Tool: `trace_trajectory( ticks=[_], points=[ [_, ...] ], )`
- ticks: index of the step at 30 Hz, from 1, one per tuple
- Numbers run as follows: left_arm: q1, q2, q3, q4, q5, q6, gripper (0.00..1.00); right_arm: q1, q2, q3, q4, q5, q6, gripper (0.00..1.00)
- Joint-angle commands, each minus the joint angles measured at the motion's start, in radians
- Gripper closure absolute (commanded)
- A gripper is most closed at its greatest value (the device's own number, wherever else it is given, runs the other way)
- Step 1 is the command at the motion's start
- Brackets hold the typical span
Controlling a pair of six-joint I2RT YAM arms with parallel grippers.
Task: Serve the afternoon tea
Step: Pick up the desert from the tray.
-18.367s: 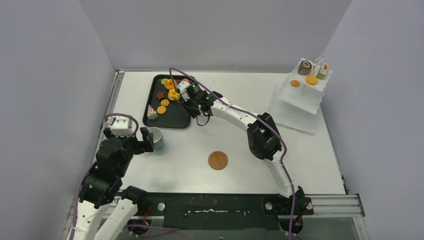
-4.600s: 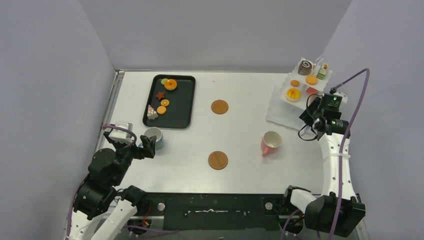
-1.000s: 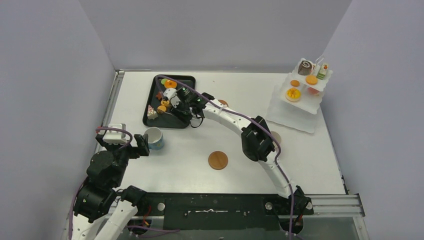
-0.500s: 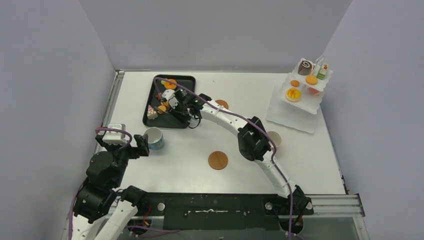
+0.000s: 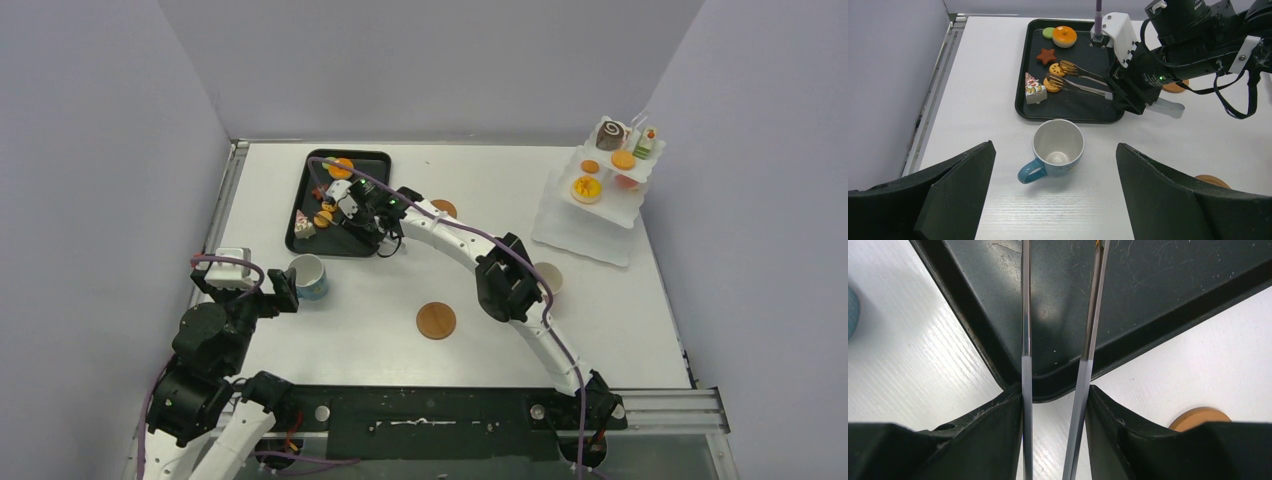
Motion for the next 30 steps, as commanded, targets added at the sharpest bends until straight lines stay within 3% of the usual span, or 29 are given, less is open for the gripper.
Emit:
trace_trajectory(
  ticks=[1, 30],
  points=[
    [0.007, -0.004, 0.003, 0.058, 0.010, 0.016, 0.10, 0.009, -0.056, 0.037, 0.007, 0.024, 0.000, 0.56],
    [0.007, 0.005, 0.002, 0.061, 0.013, 0.015, 0.10, 0.020, -0.108, 0.030, -0.027, 0.002, 0.003, 0.55]
  ],
)
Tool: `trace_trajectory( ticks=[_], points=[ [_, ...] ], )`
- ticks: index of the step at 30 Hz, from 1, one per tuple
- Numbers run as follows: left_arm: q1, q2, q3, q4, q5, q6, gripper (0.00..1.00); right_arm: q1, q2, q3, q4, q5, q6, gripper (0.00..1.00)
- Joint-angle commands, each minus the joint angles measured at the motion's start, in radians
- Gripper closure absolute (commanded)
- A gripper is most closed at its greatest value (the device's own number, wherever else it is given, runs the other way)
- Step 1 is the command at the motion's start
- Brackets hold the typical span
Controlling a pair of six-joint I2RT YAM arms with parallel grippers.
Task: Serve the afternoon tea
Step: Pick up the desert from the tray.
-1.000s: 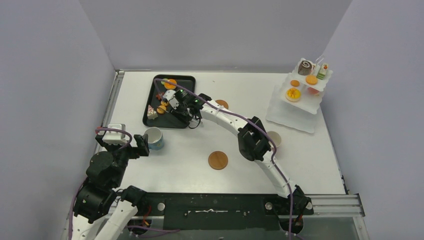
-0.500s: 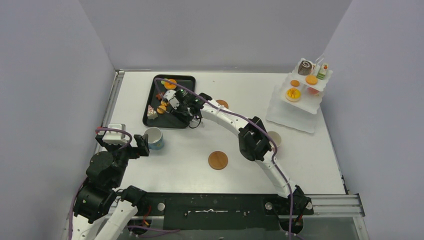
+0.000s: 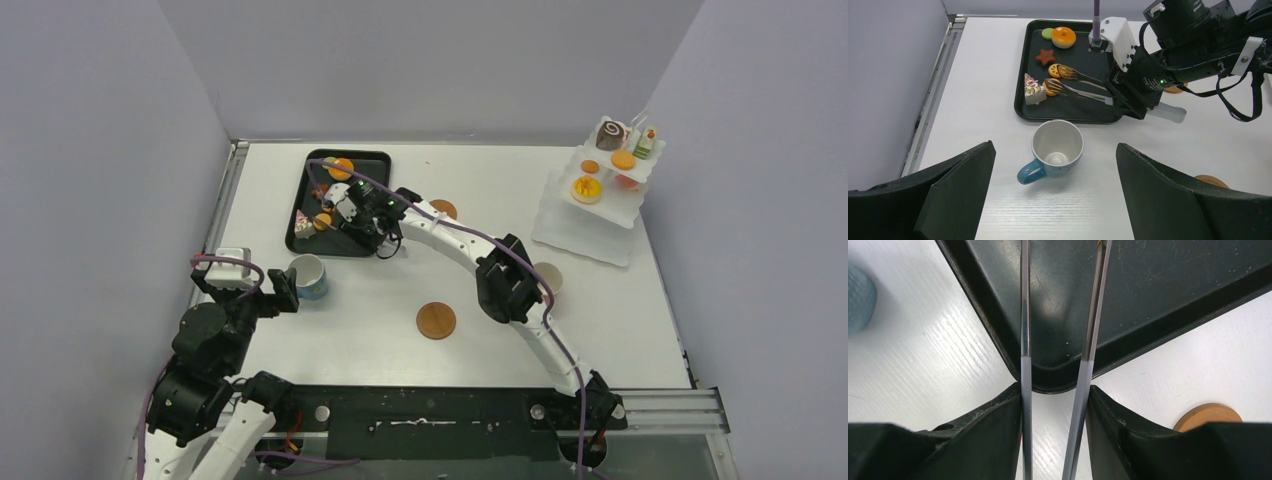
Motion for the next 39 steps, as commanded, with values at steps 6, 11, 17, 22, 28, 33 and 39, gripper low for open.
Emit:
trace_trajectory(
  ticks=[6, 11, 17, 22, 28, 33, 39],
  points=[
    [0.006, 0.010, 0.003, 0.059, 0.011, 0.015, 0.10, 0.007, -0.110, 0.032, -0.030, 0.045, 0.011, 0.56],
    [0.007, 0.012, 0.002, 0.061, 0.011, 0.015, 0.10, 0.008, -0.161, -0.023, -0.019, 0.067, 0.044, 0.56],
    [0.008, 0.016, 0.003, 0.061, 0.014, 0.016, 0.10, 0.008, -0.221, -0.088, 0.012, 0.085, 0.069, 0.57],
    [0.008, 0.022, 0.004, 0.063, 0.017, 0.015, 0.10, 0.008, -0.239, -0.118, 0.040, 0.025, 0.054, 0.56],
    [0.010, 0.029, 0.003, 0.061, 0.018, 0.015, 0.10, 0.007, -0.198, -0.097, 0.053, 0.002, 0.047, 0.56],
    [0.010, 0.038, 0.005, 0.061, 0.021, 0.015, 0.10, 0.008, -0.144, -0.047, 0.042, 0.005, 0.027, 0.56],
    [0.009, 0.045, 0.004, 0.067, 0.023, 0.015, 0.10, 0.005, -0.091, -0.009, 0.029, 0.004, 0.026, 0.55]
  ],
)
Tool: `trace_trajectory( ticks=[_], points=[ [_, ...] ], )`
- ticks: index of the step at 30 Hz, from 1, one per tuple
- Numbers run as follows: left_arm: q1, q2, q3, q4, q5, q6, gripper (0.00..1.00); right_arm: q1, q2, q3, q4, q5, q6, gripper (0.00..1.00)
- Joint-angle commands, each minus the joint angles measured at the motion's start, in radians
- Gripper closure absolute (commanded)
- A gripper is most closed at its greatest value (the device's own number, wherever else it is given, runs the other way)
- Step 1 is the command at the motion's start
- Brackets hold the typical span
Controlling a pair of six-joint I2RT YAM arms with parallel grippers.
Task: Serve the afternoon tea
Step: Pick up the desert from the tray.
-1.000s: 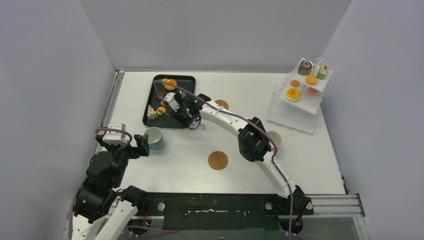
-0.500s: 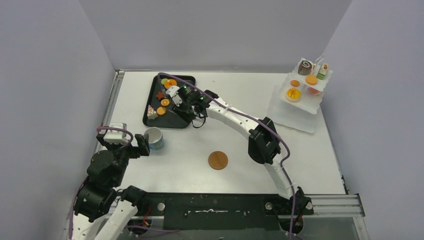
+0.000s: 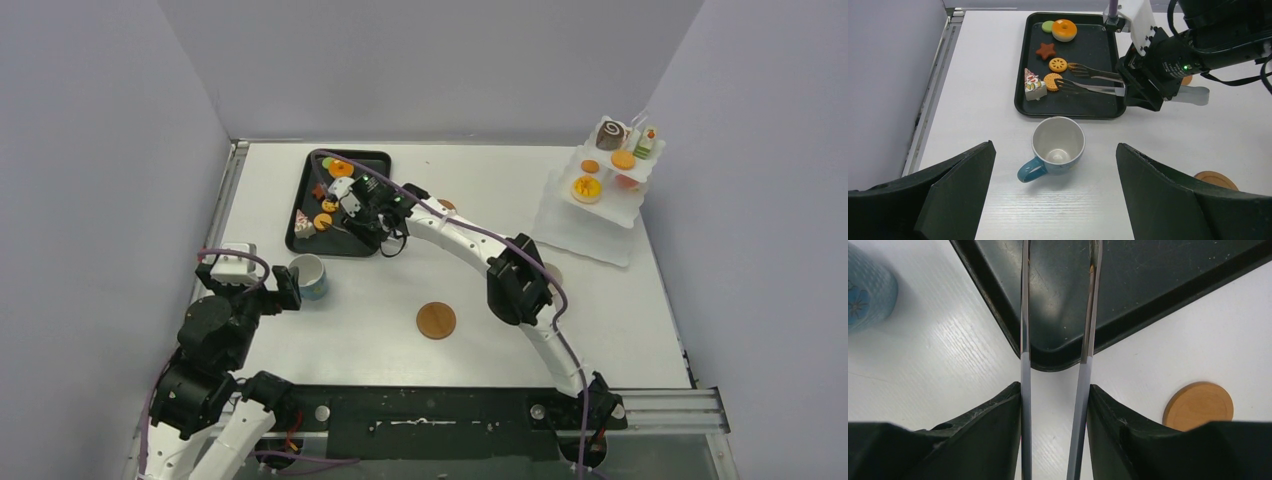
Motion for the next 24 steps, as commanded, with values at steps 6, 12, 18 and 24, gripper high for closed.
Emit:
trace_trajectory(
  ticks=[6, 12, 18, 24],
  points=[
    [0.003, 0.009, 0.002, 0.071, 0.019, 0.010, 0.10, 0.002, 0.067, 0.132, 0.018, -0.015, -0.012, 0.54],
    [0.003, 0.004, 0.001, 0.071, 0.013, 0.013, 0.10, 0.004, 0.105, 0.188, 0.023, -0.036, -0.003, 0.54],
    [0.003, -0.003, 0.001, 0.069, 0.013, 0.014, 0.10, 0.004, 0.120, 0.189, 0.043, -0.033, 0.002, 0.54],
    [0.003, -0.003, 0.000, 0.070, 0.013, 0.014, 0.10, 0.004, 0.138, 0.202, 0.052, -0.026, 0.004, 0.53]
  ],
)
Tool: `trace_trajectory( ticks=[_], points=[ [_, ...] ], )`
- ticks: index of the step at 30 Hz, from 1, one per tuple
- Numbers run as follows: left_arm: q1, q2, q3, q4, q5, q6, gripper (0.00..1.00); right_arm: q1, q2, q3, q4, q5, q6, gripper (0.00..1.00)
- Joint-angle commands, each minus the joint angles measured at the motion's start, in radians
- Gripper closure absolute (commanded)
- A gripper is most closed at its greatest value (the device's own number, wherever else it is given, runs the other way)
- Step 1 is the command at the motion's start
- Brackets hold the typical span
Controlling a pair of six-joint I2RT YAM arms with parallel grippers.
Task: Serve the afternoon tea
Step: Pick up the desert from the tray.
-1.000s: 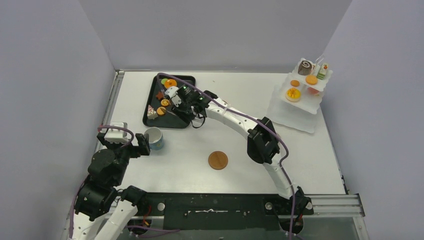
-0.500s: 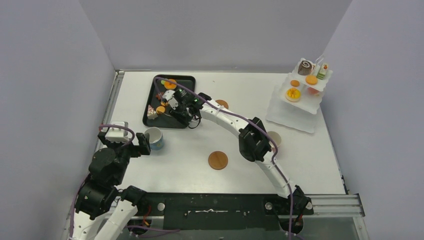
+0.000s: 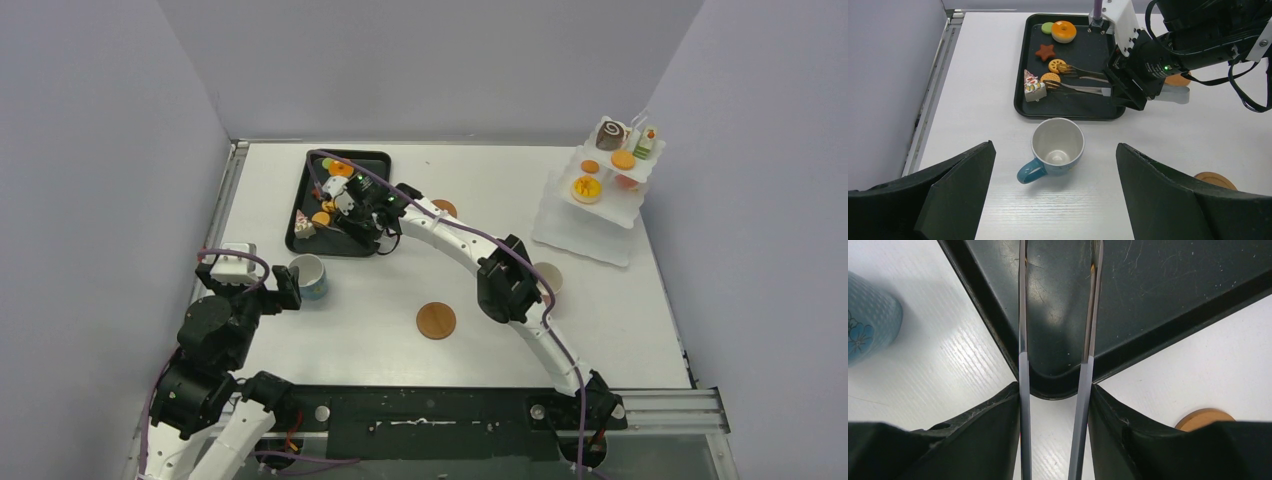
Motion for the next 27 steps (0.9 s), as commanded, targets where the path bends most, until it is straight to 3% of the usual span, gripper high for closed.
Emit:
trace_trajectory(
  ticks=[1, 15, 27],
  points=[
    [0.003, -0.006, 0.001, 0.063, 0.010, 0.013, 0.10, 0.003, 0.024, 0.065, 0.060, 0.004, 0.008, 0.53],
    [0.003, -0.018, 0.000, 0.060, 0.005, 0.013, 0.10, 0.010, 0.055, 0.104, 0.070, 0.010, 0.014, 0.54],
    [0.003, -0.020, 0.000, 0.058, 0.008, 0.012, 0.10, 0.018, -0.023, 0.039, 0.054, 0.059, 0.009, 0.57]
  ],
)
